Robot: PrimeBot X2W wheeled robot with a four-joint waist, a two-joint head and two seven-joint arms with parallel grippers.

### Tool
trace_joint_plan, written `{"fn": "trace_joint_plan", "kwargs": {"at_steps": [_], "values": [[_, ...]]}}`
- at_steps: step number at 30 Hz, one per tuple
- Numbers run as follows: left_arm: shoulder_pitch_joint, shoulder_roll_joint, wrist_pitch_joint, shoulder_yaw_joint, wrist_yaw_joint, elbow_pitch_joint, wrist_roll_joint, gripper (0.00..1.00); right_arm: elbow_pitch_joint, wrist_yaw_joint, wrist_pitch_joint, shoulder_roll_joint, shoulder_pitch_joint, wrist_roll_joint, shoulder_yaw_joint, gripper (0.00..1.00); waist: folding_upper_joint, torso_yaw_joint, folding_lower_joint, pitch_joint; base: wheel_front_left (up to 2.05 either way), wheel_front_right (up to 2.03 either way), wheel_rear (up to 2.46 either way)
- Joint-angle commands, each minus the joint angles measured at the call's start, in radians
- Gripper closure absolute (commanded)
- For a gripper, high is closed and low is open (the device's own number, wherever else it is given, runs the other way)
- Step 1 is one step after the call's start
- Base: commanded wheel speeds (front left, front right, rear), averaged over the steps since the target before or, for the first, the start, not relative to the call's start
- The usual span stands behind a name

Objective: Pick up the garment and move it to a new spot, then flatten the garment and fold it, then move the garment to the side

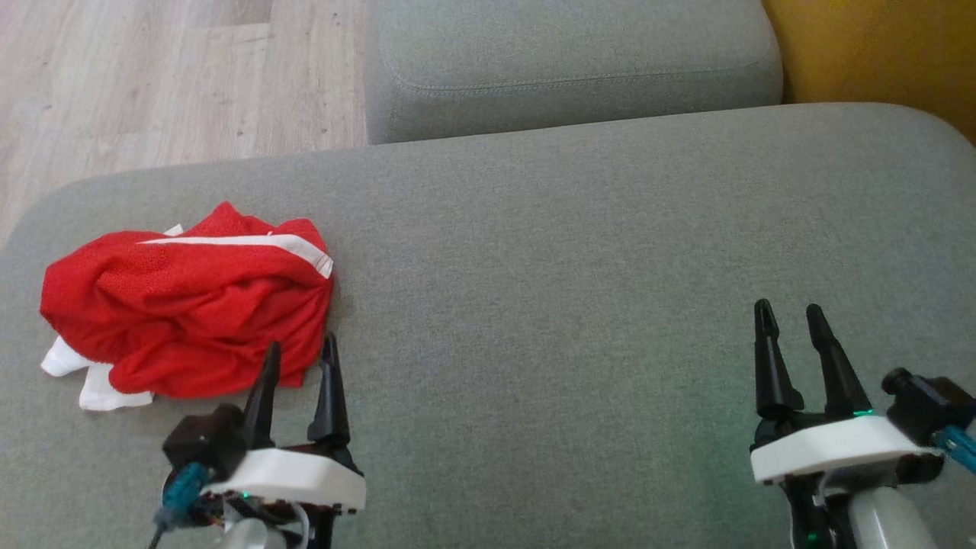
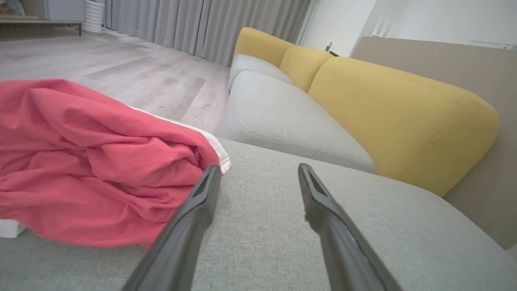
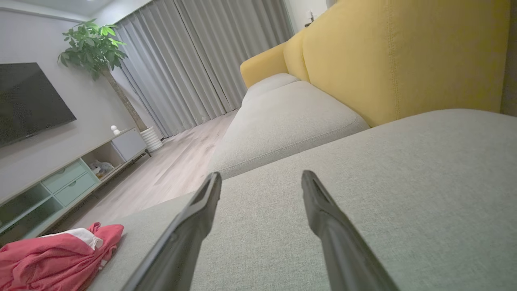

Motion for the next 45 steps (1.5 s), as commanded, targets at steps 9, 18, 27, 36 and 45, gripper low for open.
{"fn": "trace_joint_plan", "kwargs": {"at_steps": [9,18,27,36,45], "values": [[-0.082,0.053,-0.039,-0.063,0.058,-0.046,0.123,0.00,-0.062,-0.001,-0.042,-0.009,-0.030,-0.167,0.039,0.00,-0.0001,-0.012,-0.0001,0.002,0.00,0.00,0.00],[-0.103,0.082,-0.066,-0.138,0.094,-0.044,0.230,0.00,-0.083,-0.001,-0.068,-0.009,-0.030,-0.303,0.055,0.00,-0.0001,-0.014,-0.0001,0.005,0.00,0.00,0.00],[-0.129,0.116,-0.089,-0.223,0.127,-0.009,0.351,0.00,-0.102,-0.001,-0.092,-0.010,-0.029,-0.431,0.074,0.00,-0.0001,-0.015,-0.0001,0.005,0.00,0.00,0.00],[-0.142,0.106,-0.116,-0.261,0.141,0.009,0.381,0.00,-0.120,-0.001,-0.118,-0.010,-0.018,-0.500,0.089,0.00,-0.0001,-0.013,-0.0001,0.007,0.00,0.00,0.00],[-0.055,0.015,-0.142,-0.091,0.077,-0.042,0.258,0.00,-0.081,-0.001,-0.145,-0.011,0.002,-0.387,0.062,0.00,-0.0001,-0.015,-0.0001,0.005,0.00,0.00,0.00]]}}
